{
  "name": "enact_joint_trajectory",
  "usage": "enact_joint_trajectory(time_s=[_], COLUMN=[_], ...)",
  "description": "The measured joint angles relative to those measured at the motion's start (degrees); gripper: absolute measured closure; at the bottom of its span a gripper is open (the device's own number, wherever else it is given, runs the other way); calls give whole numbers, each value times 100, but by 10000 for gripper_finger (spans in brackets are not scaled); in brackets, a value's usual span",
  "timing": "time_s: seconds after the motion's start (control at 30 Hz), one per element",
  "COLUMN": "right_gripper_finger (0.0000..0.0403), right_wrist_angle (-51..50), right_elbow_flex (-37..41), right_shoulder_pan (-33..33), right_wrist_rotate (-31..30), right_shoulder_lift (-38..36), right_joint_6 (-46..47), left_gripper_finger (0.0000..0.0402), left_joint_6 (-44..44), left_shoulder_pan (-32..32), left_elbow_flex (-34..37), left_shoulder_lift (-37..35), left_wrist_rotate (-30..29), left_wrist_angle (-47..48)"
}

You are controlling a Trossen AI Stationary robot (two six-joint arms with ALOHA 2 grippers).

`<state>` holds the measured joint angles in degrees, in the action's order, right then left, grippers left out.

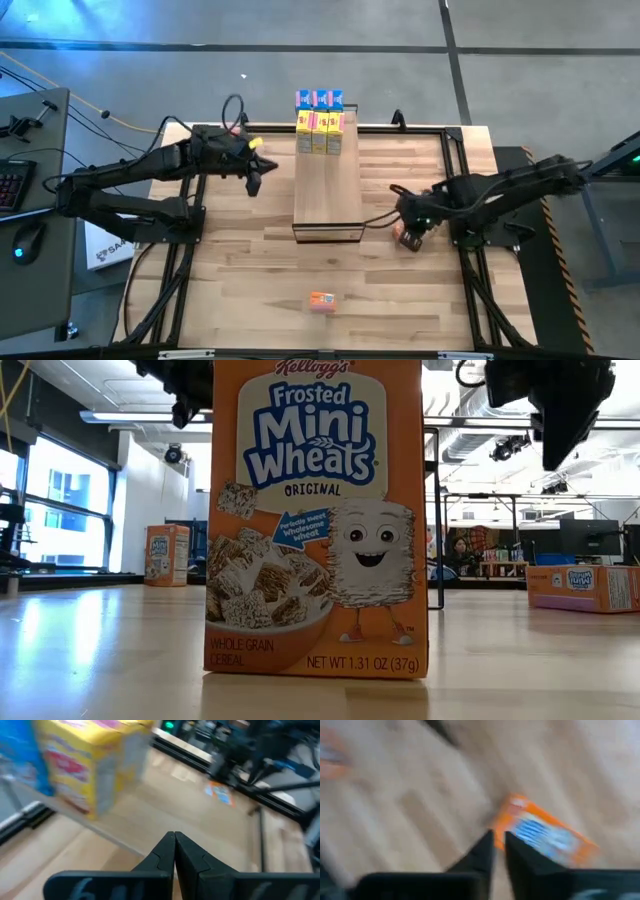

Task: Stack cereal on shelf
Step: Put the bottom right orange cereal box on the shelf

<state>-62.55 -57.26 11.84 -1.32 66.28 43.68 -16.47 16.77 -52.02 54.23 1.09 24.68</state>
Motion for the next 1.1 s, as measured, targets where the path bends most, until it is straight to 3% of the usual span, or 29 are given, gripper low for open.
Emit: enact_joint_trajectory(time_s=[0.1,0.23,0.4,0.53,0.73,0.87,1.1], right_gripper_finger=[386,380,400,393,383,388,402], right_wrist_angle=[1021,1499,1819,1383,-333,-140,222], right_elbow_flex=[450,587,382,375,377,377,377], right_shoulder_pan=[-57,60,402,628,725,715,659], right_wrist_rotate=[254,322,346,388,-392,-910,-850], right_shoulder_lift=[-339,-643,-671,-503,181,821,1894], right_joint_6=[-82,-235,-686,0,1652,1783,2356], left_gripper_finger=[401,402,402,402,402,401,402], left_joint_6=[-330,-1034,-1978,-2617,-2445,-2110,-2045], left_shoulder_pan=[-469,-1346,-2334,-2847,-3353,-3568,-4161], left_elbow_flex=[284,819,1231,1372,1374,1374,1372], left_shoulder_lift=[-96,-201,-200,-195,-96,-97,-99], left_wrist_rotate=[26,-182,-1111,-1739,-1919,-1892,-2003], left_wrist_angle=[-49,-396,-577,-562,-559,-581,-972])
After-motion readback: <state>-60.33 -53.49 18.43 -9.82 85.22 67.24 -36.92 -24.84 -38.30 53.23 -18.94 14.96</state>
